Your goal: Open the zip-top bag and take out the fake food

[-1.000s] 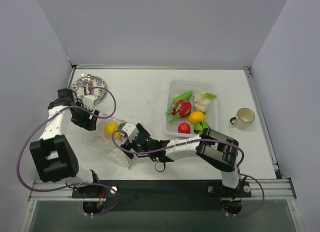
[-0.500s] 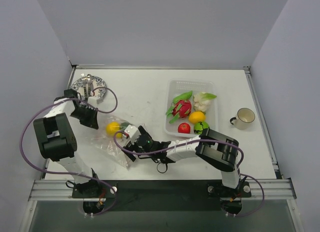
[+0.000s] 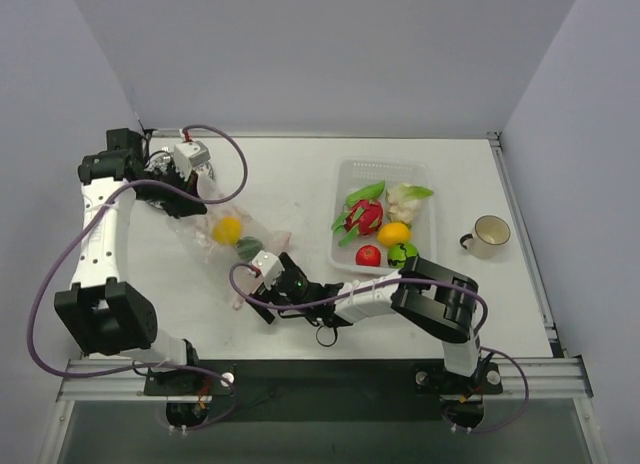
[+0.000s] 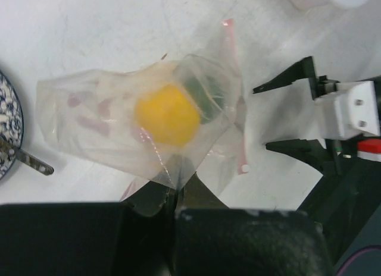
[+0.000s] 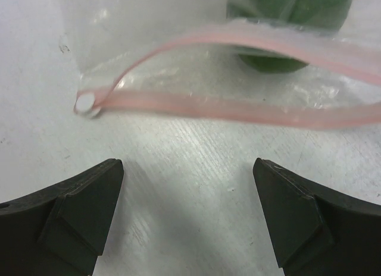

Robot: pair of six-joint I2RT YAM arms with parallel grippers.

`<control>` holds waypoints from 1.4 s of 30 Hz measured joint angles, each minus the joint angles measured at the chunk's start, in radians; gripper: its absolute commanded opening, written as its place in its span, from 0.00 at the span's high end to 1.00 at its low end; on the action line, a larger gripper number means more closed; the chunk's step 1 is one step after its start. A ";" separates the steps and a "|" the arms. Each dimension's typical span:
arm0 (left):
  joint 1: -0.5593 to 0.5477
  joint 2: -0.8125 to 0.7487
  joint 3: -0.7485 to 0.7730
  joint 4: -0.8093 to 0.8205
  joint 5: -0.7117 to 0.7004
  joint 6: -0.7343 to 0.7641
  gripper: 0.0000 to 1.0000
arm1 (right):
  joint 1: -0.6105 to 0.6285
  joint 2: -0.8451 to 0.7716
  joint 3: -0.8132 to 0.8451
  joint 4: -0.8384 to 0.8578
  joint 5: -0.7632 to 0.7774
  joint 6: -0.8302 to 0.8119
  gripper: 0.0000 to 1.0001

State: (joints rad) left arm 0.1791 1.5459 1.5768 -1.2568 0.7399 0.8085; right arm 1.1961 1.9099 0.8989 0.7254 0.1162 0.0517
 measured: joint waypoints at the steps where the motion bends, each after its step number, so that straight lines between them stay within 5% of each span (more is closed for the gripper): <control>1: -0.027 -0.035 0.006 -0.004 0.001 0.000 1.00 | -0.001 -0.002 -0.005 0.002 0.000 0.000 0.02; 6: -0.151 -0.148 -0.014 -0.051 -0.001 -0.005 1.00 | -0.006 -0.015 -0.021 0.004 0.001 0.000 0.02; 23: -0.149 -0.126 -0.161 -0.066 -0.140 -0.021 1.00 | -0.040 -0.055 -0.045 0.022 0.026 -0.019 0.01; 29: -0.150 -0.057 -0.390 0.050 -0.349 -0.058 1.00 | -0.058 -0.041 0.002 0.020 0.025 -0.026 0.01; 42: -0.239 0.114 -0.467 0.359 -0.608 -0.119 1.00 | -0.097 0.020 0.052 -0.006 -0.043 -0.026 0.01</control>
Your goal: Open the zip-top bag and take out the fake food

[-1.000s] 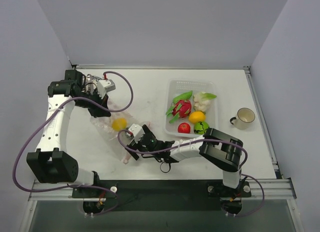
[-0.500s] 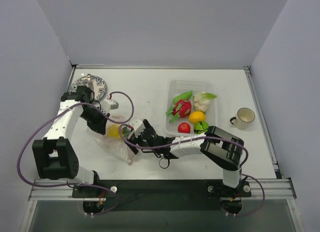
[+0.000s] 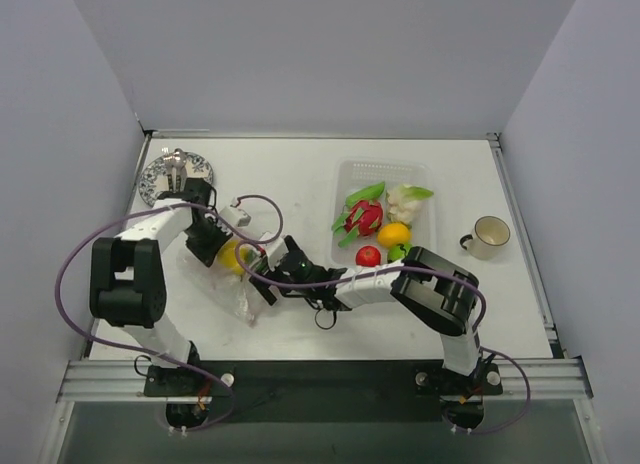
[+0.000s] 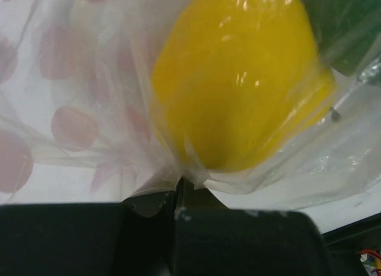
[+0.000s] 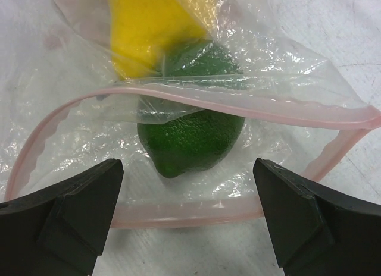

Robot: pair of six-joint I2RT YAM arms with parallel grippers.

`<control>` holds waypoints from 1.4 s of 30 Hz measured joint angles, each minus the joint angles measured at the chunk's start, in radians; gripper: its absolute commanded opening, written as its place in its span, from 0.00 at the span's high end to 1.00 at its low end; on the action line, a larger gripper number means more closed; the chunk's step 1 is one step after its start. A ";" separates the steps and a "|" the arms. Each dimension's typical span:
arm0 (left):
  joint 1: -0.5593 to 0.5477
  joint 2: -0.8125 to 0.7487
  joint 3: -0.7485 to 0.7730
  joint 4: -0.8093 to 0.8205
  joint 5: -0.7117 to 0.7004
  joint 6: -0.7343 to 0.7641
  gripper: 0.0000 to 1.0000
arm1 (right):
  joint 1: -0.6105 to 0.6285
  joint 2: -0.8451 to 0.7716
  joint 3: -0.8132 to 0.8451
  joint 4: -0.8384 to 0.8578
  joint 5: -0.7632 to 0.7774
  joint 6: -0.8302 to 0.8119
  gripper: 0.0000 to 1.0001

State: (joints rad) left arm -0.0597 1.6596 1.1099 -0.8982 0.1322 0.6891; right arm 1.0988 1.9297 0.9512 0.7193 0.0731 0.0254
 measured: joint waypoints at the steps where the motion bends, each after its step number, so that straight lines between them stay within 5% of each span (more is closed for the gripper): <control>1: -0.011 0.016 0.000 0.012 -0.008 -0.003 1.00 | -0.003 0.000 0.000 -0.002 -0.004 0.000 0.02; 11: -0.134 0.112 0.010 0.055 -0.093 -0.027 1.00 | -0.011 0.008 0.080 -0.054 -0.021 -0.034 0.01; 22: -0.146 0.101 -0.021 0.079 -0.101 -0.003 1.00 | -0.048 0.128 0.195 -0.105 -0.044 -0.037 0.03; 26: -0.146 0.090 -0.032 0.085 -0.101 0.003 1.00 | -0.066 0.140 0.197 -0.126 -0.074 -0.027 0.14; 32: -0.143 0.085 -0.035 0.085 -0.102 0.004 1.00 | -0.068 0.115 0.168 -0.138 -0.110 -0.002 0.54; 38: -0.114 0.058 0.000 0.024 -0.076 -0.010 1.00 | -0.042 -0.077 0.024 -0.210 -0.102 0.019 0.53; 42: -0.105 -0.014 0.171 -0.120 0.021 -0.020 1.00 | -0.017 -0.275 -0.006 -0.263 -0.073 0.027 0.52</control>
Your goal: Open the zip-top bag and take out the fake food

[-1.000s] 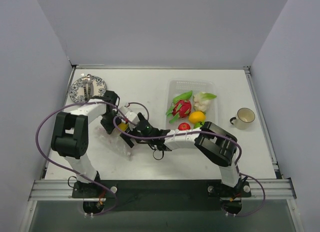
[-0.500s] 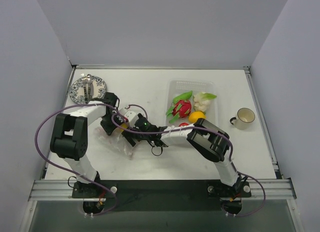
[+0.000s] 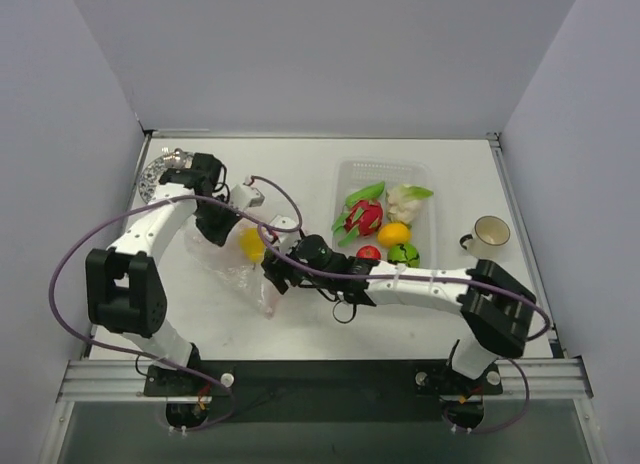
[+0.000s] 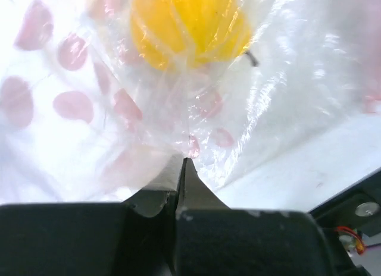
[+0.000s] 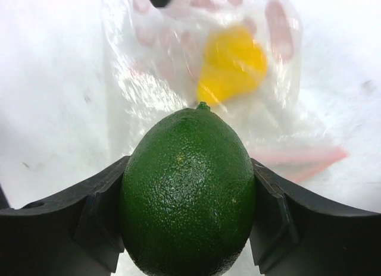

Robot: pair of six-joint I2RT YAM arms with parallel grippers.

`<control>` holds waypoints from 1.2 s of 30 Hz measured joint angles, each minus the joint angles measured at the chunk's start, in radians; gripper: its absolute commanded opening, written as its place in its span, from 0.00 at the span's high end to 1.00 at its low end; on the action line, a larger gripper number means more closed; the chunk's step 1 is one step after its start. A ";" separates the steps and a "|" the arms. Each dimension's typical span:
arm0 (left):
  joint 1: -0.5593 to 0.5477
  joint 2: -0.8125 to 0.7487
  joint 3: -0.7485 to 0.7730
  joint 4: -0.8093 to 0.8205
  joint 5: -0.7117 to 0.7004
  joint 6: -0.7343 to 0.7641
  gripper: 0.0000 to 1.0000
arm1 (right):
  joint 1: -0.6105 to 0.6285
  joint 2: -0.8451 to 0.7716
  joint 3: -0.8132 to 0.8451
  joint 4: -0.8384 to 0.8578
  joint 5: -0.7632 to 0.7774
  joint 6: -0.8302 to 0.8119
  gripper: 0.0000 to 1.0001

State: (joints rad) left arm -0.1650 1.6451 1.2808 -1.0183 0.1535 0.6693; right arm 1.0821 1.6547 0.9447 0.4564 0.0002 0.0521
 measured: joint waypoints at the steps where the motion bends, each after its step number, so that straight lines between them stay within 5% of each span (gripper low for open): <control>1: -0.009 -0.019 0.067 -0.049 0.037 0.002 1.00 | 0.005 -0.050 0.000 -0.005 0.020 -0.001 0.52; 7: -0.042 -0.095 0.392 -0.224 0.252 -0.040 1.00 | -0.050 -0.264 -0.030 -0.049 0.251 0.031 0.53; 10: -0.040 -0.130 0.471 -0.258 0.323 -0.061 1.00 | -0.180 -0.275 -0.035 -0.135 0.407 0.093 0.38; 13: -0.060 -0.152 0.503 -0.286 0.380 -0.068 1.00 | -0.282 -0.253 -0.034 -0.237 0.515 0.145 0.00; 24: -0.075 -0.226 0.406 -0.311 0.336 -0.087 1.00 | -0.285 -0.203 -0.010 -0.421 0.669 0.195 0.00; 29: -0.075 -0.253 0.137 -0.269 0.151 -0.100 1.00 | -0.091 -0.303 -0.092 -0.296 0.580 0.069 0.00; 36: -0.074 -0.171 -0.140 -0.103 -0.057 -0.112 1.00 | 0.055 -0.381 -0.200 -0.244 0.125 -0.008 0.00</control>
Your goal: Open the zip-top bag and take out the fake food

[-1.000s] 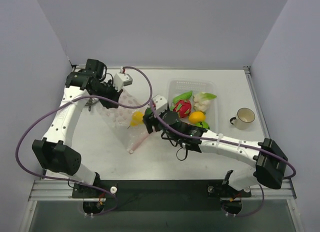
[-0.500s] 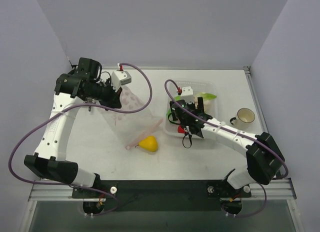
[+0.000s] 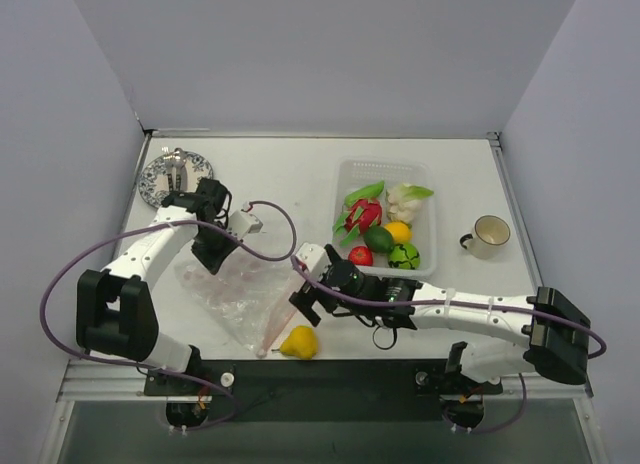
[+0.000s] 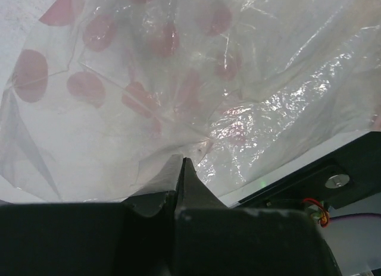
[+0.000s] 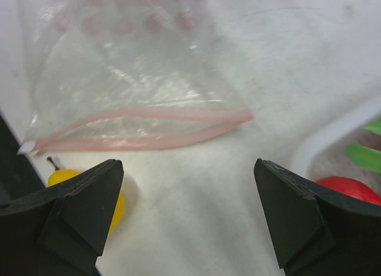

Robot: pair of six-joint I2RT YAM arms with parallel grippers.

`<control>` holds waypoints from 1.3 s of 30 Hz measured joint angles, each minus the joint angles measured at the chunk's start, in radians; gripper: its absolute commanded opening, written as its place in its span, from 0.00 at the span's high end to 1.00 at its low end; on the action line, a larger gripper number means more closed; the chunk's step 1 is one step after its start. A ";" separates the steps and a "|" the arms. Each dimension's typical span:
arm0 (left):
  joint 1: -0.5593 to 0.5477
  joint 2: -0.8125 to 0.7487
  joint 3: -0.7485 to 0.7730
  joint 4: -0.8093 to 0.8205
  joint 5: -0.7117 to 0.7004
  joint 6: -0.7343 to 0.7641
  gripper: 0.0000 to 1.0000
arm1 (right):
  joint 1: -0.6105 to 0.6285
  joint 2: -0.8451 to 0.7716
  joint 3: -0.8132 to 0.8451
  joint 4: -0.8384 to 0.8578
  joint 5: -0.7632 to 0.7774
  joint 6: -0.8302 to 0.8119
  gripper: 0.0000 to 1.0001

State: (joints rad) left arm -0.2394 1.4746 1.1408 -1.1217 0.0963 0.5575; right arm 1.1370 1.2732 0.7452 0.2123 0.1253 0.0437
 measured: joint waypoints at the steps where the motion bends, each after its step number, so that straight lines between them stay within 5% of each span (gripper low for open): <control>1: 0.000 0.005 -0.012 0.017 -0.016 0.000 1.00 | 0.022 0.005 -0.008 -0.002 -0.037 -0.012 0.00; 11: 0.000 0.016 -0.023 0.115 -0.084 0.000 1.00 | 0.112 0.016 -0.051 -0.084 -0.439 -0.082 0.00; 21: 0.000 0.030 -0.031 0.134 -0.104 0.000 1.00 | 0.113 0.072 0.049 -0.274 -0.613 -0.112 0.00; 39: 0.013 0.129 0.050 0.136 -0.010 -0.066 1.00 | 0.264 0.402 0.286 -0.418 -0.536 -0.167 0.00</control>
State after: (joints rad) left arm -0.2260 1.6035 1.1912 -0.9855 0.0864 0.4919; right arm 1.4014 1.6749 1.0313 -0.2062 -0.4110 -0.1238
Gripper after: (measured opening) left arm 0.025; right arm 0.999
